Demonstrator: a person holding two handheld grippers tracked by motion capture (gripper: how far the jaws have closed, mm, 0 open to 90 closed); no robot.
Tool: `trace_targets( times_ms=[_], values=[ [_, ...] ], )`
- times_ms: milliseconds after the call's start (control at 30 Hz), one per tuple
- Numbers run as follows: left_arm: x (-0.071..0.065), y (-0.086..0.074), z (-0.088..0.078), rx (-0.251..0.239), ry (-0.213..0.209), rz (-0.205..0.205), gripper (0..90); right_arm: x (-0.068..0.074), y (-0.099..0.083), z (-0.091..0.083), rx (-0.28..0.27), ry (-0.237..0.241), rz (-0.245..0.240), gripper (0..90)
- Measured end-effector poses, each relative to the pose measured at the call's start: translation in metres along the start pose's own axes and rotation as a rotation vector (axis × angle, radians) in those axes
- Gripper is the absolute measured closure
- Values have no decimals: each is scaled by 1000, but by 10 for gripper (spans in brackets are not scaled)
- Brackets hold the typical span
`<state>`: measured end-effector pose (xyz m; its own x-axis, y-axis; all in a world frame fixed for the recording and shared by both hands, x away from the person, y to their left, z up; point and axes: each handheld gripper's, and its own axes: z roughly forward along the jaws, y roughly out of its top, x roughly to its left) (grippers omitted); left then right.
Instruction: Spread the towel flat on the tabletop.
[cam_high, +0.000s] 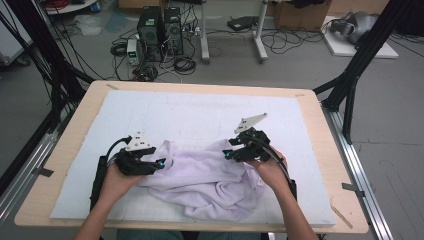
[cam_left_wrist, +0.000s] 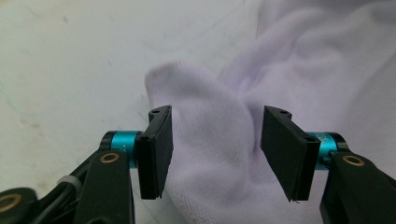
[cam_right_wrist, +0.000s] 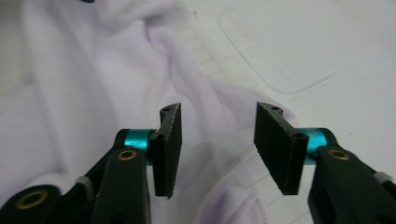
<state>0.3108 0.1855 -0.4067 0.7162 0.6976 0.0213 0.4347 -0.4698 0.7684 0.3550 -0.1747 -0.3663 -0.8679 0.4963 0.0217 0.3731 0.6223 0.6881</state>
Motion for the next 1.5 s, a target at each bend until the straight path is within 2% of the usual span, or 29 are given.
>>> trace_targets(
  times_ms=[100,133,167,200,233,267,333,367,433,467,600,667,700,733,767,800,833,867,900,967,1067,1100,1167,1200,1267,1300,1333,1400,1500],
  values=[
    [6,-8,15,83,-6,-8,443,-11,-2,15,33,-4,26,480],
    [8,-10,18,100,-9,-8,504,-20,-4,25,55,-16,53,467],
    [10,-11,21,112,-12,-6,504,-20,-4,25,55,-16,53,467],
    [11,-11,24,127,-18,-5,649,-30,-8,35,82,-11,80,485],
    [13,-12,27,136,-27,-7,726,-33,-10,39,100,1,95,544],
    [14,-12,28,135,-29,-1,726,-33,-10,39,100,1,95,544],
    [17,-10,28,127,-33,-5,840,-37,-13,47,144,77,100,809],
    [18,-9,27,128,-28,-5,849,-37,-14,50,163,114,97,895],
    [22,-2,24,110,-11,-3,858,-41,-12,47,142,155,97,897],
    [27,5,22,88,11,-9,862,-42,-10,45,140,159,104,899],
    [49,46,9,-1,91,-17,865,-57,15,16,110,82,94,900],
    [64,80,0,-69,148,-17,865,-75,46,-19,47,-43,84,900],
    [72,99,-4,-100,189,-12,865,-75,46,-19,47,-43,84,900],
    [82,121,-8,-147,245,-7,862,-83,57,-31,23,-89,90,900],
    [89,134,-9,-166,318,-3,825,-94,69,-43,-9,-125,122,900],
    [95,142,-7,-155,369,-39,698,-100,74,-49,-38,-149,147,895],
    [102,146,-4,-125,355,-102,515,-105,75,-51,-65,-115,176,885],
    [106,145,-2,-110,339,-133,423,-104,74,-47,-84,-74,181,805],
    [107,140,1,-91,333,-137,411,-101,72,-42,-82,-60,171,738],
    [103,119,11,-51,331,-101,422,-88,62,-15,-56,2,122,658],
    [99,88,23,-28,264,-134,425,-74,48,22,-5,35,96,598],
    [95,78,27,-15,240,-132,443,-69,43,48,82,44,116,537],
    [88,59,34,5,203,-119,448,-66,39,58,94,27,97,542],
    [84,49,38,22,178,-113,478,-66,32,74,142,9,112,516],
    [82,40,45,76,143,-109,476,-67,30,78,169,-8,125,502],
    [79,35,48,84,136,-96,477,-69,26,82,181,-28,140,503],
    [78,31,51,82,119,-100,496,-73,17,84,159,-17,177,510],
    [74,26,55,94,83,-95,508,-74,13,84,156,-15,196,516],
    [68,23,62,122,56,-57,672,-73,6,86,160,1,206,577]
  ],
)
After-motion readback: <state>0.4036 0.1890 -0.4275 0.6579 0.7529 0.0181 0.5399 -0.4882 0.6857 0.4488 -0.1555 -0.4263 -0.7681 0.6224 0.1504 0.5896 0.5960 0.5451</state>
